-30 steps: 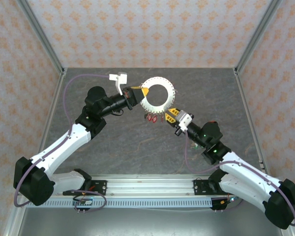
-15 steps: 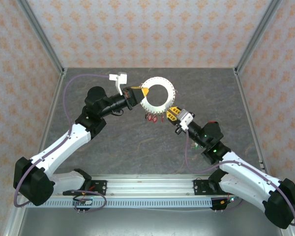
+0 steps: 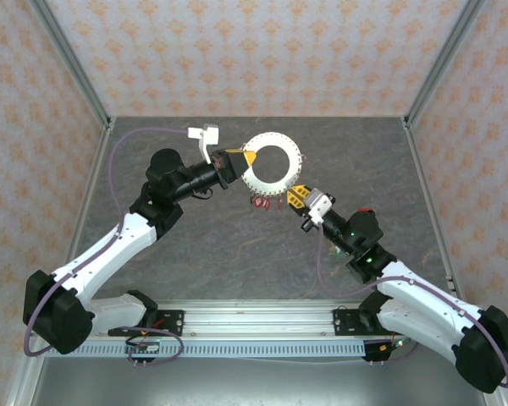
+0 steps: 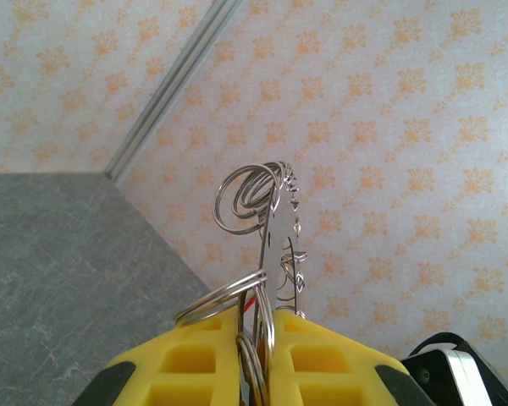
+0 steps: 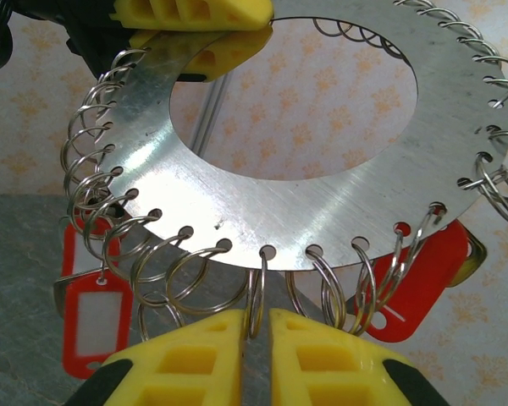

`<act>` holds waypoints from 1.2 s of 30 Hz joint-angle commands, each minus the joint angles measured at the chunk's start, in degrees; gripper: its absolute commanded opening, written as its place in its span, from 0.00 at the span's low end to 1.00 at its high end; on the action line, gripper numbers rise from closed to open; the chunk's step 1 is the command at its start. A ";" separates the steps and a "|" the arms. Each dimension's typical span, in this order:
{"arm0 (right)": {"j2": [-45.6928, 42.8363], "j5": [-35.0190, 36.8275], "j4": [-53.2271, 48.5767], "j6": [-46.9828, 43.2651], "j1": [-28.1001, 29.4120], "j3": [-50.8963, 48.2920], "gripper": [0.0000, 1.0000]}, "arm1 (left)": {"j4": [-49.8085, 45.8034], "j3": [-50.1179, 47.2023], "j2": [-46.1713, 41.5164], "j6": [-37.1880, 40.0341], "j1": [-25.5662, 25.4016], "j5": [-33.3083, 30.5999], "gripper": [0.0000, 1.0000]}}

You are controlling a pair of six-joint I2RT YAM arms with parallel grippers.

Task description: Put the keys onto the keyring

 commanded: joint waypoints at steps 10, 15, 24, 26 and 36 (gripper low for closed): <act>0.56 0.50 5.00 2.99 0.37 -0.28 0.08 | 3.79 1.67 -1.23 -1.24 0.35 -0.03 0.00; 0.53 0.57 2.78 1.98 0.37 0.00 0.00 | 3.16 1.29 -1.41 -1.24 0.38 -1.61 0.00; -0.66 -0.17 -3.53 4.72 0.37 2.32 0.00 | -3.93 -1.15 -1.34 -1.75 0.38 -9.29 0.00; -0.70 -0.57 -4.90 5.61 0.37 2.83 0.00 | -4.43 -2.20 -0.91 -3.04 0.41 -10.20 0.00; 1.67 -3.57 -10.07 9.90 0.37 4.24 0.00 | -7.07 -7.74 0.73 -9.15 0.38 -10.79 0.23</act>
